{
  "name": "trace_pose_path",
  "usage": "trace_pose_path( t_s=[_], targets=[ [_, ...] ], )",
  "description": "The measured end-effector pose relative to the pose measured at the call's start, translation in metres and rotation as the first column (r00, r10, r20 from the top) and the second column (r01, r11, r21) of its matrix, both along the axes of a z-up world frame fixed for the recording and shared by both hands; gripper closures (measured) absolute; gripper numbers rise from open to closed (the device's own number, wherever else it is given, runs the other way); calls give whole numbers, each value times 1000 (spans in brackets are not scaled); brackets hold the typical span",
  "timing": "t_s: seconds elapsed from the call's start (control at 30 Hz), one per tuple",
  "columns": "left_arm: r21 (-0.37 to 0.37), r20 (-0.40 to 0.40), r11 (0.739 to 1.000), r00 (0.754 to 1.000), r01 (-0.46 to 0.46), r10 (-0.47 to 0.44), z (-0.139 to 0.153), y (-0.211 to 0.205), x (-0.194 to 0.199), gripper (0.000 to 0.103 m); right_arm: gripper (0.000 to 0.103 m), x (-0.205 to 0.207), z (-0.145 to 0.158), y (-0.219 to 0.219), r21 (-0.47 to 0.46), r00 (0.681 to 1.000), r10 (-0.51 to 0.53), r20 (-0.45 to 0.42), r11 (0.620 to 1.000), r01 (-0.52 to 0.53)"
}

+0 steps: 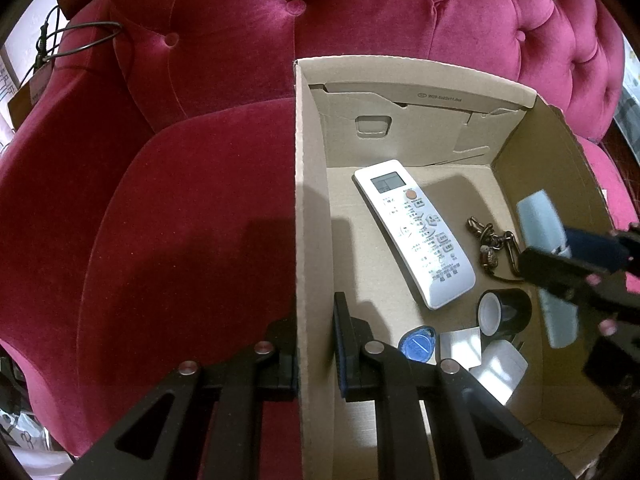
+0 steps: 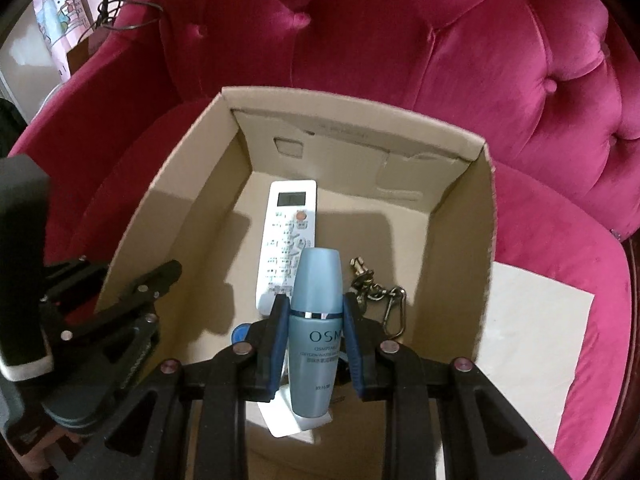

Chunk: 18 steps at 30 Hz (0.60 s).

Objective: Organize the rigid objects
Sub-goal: 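Lower the bottle into the box and open the right gripper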

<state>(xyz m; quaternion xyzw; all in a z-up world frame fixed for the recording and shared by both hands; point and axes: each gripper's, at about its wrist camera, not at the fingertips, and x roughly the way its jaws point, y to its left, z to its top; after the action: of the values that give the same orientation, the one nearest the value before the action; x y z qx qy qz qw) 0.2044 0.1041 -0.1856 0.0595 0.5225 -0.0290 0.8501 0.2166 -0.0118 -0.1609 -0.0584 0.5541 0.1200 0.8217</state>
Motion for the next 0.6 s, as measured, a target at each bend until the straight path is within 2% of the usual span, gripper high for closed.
trace_pose_path(
  t_s=[0.37,0.6],
  targets=[
    [0,0,1000,1000,1,-1,1,1,0,89,76,3,-24,1,-11,998,-16,-58,1000,15],
    [0,0,1000,1000,1,-1,1,1,0,89,76,3,-28,4,-8,997,-5,-75,1000,4]
  ],
)
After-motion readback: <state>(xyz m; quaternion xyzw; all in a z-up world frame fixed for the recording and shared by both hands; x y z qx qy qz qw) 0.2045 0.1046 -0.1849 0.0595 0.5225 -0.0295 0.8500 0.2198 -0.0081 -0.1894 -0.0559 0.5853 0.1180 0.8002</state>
